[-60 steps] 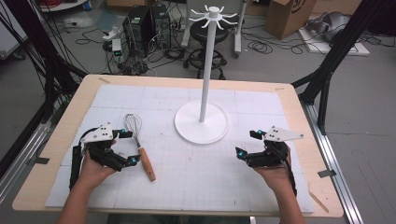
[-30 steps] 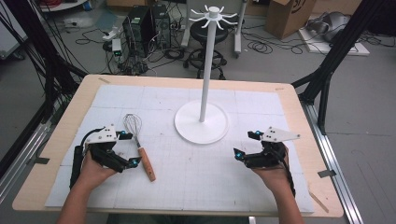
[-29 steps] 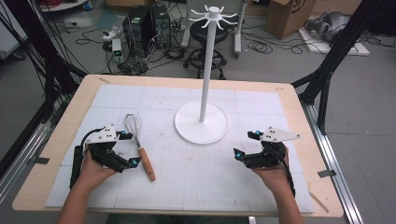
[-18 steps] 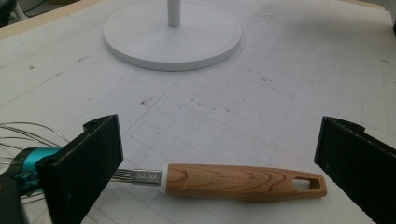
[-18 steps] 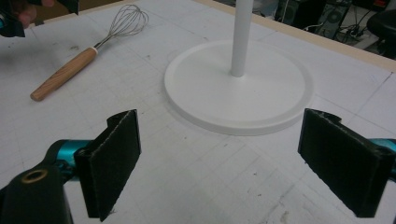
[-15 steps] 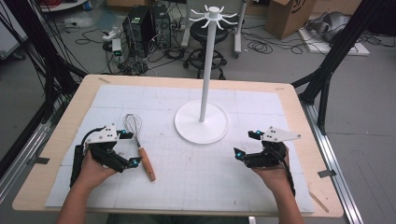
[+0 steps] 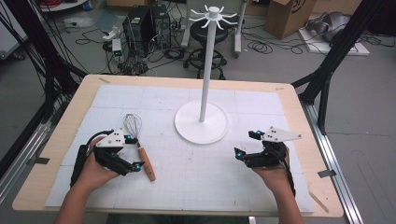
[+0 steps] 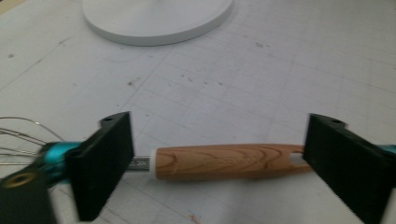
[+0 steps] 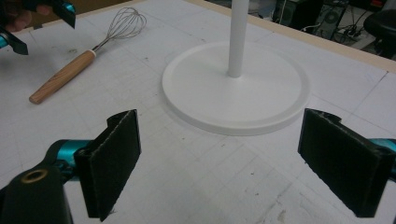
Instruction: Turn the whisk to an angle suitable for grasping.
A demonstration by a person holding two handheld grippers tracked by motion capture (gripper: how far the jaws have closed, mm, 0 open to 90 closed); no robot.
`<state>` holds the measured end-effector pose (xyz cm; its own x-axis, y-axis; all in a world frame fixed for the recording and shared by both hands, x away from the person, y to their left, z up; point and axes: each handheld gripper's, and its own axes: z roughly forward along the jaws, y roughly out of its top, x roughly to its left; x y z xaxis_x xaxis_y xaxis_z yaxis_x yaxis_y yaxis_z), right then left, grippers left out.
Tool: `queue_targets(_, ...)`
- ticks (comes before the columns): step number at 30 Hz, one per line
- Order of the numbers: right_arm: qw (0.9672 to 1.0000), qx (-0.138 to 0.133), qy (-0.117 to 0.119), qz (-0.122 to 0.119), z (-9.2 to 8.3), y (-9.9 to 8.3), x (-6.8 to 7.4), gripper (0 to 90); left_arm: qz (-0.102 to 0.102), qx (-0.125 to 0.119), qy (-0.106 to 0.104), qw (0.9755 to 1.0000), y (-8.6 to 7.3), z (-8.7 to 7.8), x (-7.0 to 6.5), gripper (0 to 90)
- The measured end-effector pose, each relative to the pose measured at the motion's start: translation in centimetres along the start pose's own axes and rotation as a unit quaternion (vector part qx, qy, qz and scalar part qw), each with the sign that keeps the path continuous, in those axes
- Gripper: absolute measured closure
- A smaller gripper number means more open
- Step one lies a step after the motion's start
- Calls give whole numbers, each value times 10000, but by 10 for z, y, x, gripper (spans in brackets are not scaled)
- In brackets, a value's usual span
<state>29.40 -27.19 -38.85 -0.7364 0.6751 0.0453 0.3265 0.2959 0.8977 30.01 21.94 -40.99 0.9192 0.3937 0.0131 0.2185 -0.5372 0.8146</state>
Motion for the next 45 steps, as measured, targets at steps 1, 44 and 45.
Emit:
queue_targets(1,10000,-8,-4,-24,0,0,0,122,87,39,-115,9999,-1,-2,-1,277)
queue_targets(44,10000,22,4,7,3,-1,0,123,573,917,-899,9901,16,69,-30,854)
queue_targets(45,10000,18,6,11,3,-1,0,122,593,899,-890,9902,17,67,-30,837)
